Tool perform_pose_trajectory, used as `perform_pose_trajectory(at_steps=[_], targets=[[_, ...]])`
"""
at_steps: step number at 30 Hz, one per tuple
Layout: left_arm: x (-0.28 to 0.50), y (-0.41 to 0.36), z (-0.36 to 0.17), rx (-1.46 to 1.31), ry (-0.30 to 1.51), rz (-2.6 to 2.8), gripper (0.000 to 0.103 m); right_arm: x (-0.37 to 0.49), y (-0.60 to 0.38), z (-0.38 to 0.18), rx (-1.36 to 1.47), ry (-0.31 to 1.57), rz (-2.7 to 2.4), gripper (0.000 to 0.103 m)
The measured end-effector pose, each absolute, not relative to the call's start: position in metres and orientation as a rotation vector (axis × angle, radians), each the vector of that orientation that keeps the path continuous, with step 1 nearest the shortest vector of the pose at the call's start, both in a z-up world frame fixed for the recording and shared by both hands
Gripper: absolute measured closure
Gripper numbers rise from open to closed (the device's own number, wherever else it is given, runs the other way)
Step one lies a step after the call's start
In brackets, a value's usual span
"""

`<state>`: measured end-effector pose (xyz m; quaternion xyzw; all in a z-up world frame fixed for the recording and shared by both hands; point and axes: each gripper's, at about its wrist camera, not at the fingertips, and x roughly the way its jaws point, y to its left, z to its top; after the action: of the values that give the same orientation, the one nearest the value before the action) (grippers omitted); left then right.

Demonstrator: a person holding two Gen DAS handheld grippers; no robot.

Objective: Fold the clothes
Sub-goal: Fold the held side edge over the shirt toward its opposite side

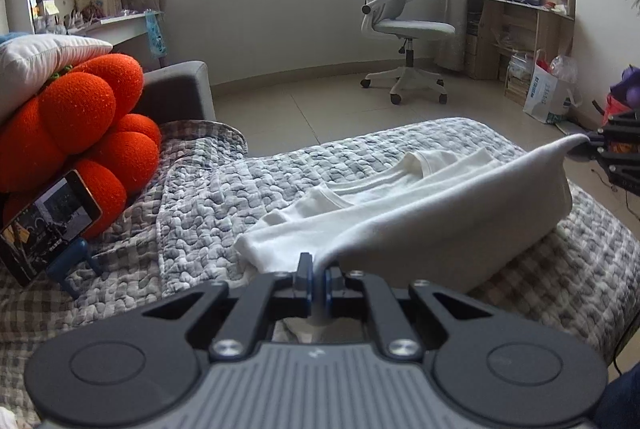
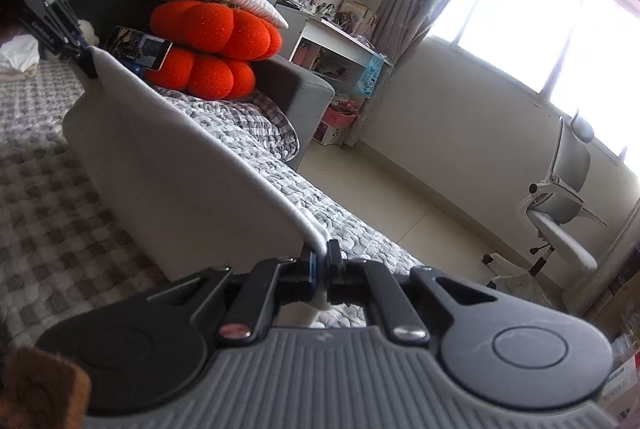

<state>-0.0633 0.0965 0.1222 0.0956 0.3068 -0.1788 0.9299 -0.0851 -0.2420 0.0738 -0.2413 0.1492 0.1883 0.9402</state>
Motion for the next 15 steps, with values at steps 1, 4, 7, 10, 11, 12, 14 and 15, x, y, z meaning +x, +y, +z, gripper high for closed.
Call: perform_pose_trajectory(at_steps=[1,4,7,10,11,12,14,15], targets=[[-0.055,0.098,0.123,0.179,0.639,-0.370,0.097,-0.077,-0.242,0.075,-0.489,0.314,0.383,0.099],[-0.026,0.101,0.122,0.129,0.684,-0.381,0.097,-0.046,-0.245,0.079,-0.438,0.360,0.387,0.099],[0.007,0.103,0.116,0.088,0.745,-0.389,0.097,-0.015,-0.248,0.083,-0.384,0.420,0.392,0.099],[0.038,0.103,0.109,0.078,0.790,-0.390,0.097,0.014,-0.246,0.081,-0.349,0.480,0.382,0.100],[0.048,0.103,0.106,0.073,0.802,-0.392,0.097,0.023,-0.244,0.080,-0.340,0.498,0.376,0.100],[0.058,0.103,0.103,0.065,0.816,-0.397,0.097,0.031,-0.243,0.079,-0.330,0.519,0.368,0.100],[0.075,0.105,0.093,0.044,0.851,-0.398,0.097,0.045,-0.241,0.073,-0.305,0.560,0.356,0.100],[0.082,0.106,0.088,0.033,0.869,-0.399,0.097,0.051,-0.241,0.069,-0.294,0.577,0.352,0.099]])
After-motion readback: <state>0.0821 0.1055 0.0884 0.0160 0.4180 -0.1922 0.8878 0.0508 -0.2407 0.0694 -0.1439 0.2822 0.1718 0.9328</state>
